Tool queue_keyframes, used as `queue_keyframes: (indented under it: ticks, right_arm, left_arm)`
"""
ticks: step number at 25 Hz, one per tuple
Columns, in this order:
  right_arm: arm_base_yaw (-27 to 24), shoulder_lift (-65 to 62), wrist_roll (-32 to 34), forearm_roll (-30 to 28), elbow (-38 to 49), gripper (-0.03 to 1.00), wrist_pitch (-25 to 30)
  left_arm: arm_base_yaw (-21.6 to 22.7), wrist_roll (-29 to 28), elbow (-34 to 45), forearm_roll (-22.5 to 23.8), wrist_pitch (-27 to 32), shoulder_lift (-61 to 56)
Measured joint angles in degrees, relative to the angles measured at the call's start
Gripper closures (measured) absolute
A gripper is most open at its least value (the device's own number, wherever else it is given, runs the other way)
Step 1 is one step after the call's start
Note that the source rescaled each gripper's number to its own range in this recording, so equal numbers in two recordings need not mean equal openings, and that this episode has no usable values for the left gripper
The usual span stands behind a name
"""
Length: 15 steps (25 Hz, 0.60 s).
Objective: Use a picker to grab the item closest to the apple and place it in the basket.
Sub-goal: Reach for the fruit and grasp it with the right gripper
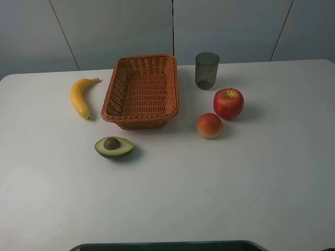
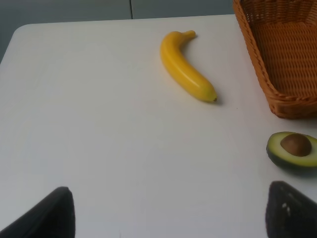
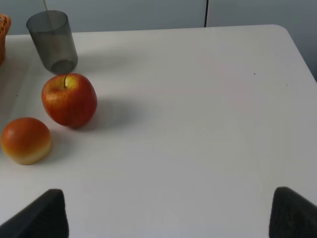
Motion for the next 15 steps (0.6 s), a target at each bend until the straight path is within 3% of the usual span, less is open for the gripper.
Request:
queue_keyframes:
  ticks: [15]
  right_arm:
    - [0.0, 0.0, 0.0, 0.0, 0.0, 0.3, 0.0]
  left_arm:
    - [0.0, -0.1, 0.0, 0.0, 0.0, 0.0]
